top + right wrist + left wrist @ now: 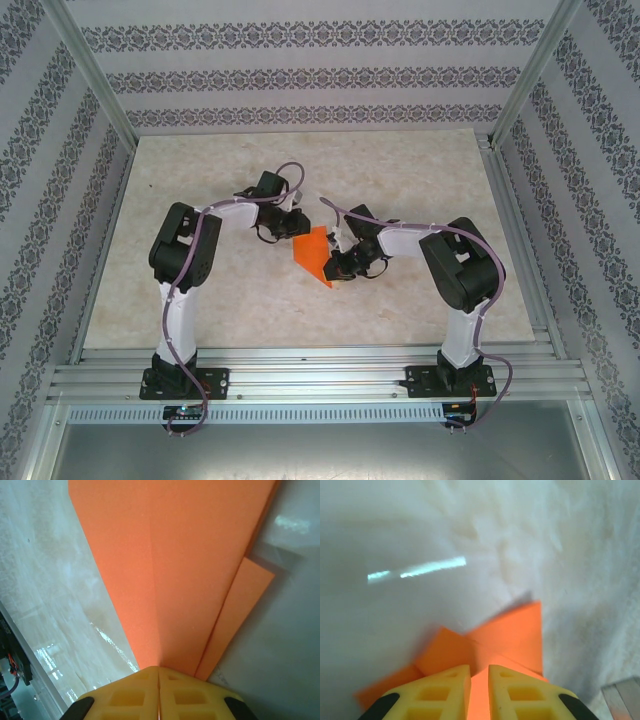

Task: Fold a paper plane with a square sheet of paper (fold left side to right side)
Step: Fourth fold the wing at the center of the table.

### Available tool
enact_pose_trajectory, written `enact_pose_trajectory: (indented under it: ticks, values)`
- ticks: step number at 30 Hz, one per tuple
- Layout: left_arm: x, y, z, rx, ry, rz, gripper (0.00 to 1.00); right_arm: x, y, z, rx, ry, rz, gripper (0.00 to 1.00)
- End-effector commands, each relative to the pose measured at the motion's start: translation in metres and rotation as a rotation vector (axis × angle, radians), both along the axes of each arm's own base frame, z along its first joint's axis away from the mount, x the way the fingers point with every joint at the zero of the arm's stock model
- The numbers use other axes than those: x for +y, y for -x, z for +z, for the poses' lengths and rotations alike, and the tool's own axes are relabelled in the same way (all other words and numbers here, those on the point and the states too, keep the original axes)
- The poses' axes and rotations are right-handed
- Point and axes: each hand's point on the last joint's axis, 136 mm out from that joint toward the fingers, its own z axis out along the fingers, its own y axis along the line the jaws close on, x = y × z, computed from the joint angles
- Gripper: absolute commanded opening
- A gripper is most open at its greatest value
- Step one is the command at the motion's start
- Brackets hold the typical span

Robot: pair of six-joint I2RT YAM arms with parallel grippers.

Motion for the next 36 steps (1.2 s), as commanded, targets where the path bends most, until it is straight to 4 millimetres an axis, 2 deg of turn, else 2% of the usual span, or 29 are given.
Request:
enact_pose_trajectory:
  ticks: [1,6,10,15,18,20,24,27,31,36]
  values:
    - [0.044,-0.032,-0.022,-0.058,-0.161,0.077,0.20,-0.042,0.042,-0.057,0.133,0.265,0.008,0.08]
    - [0.058,-0.052,-0.023,-0.056,-0.151,0.106,0.20,-0.041,0.041,-0.054,0.127,0.260,0.012,0.08]
    - [0.065,-0.052,0.008,-0.120,-0.142,0.110,0.21,-0.039,0.038,-0.051,0.116,0.254,0.006,0.08]
    - [0.062,-0.028,0.052,-0.194,-0.060,0.112,0.19,-0.037,0.034,-0.050,0.108,0.252,0.004,0.08]
    - [0.047,-0.006,0.069,-0.218,0.000,0.075,0.17,-0.037,0.034,-0.051,0.105,0.254,0.000,0.08]
    - [0.029,0.010,0.073,-0.207,0.053,0.032,0.16,-0.037,0.034,-0.051,0.106,0.252,-0.001,0.09]
    - [-0.014,0.033,0.067,-0.160,0.132,-0.063,0.15,-0.038,0.033,-0.051,0.107,0.255,-0.006,0.09]
    - [-0.030,0.036,0.056,-0.144,0.121,-0.086,0.16,-0.037,0.033,-0.051,0.105,0.254,-0.009,0.09]
    - [-0.036,0.028,0.034,-0.109,0.093,-0.080,0.16,-0.036,0.031,-0.049,0.100,0.251,-0.010,0.09]
    - [-0.029,0.025,-0.001,-0.065,0.009,-0.066,0.16,-0.027,0.022,-0.034,0.061,0.204,-0.025,0.09]
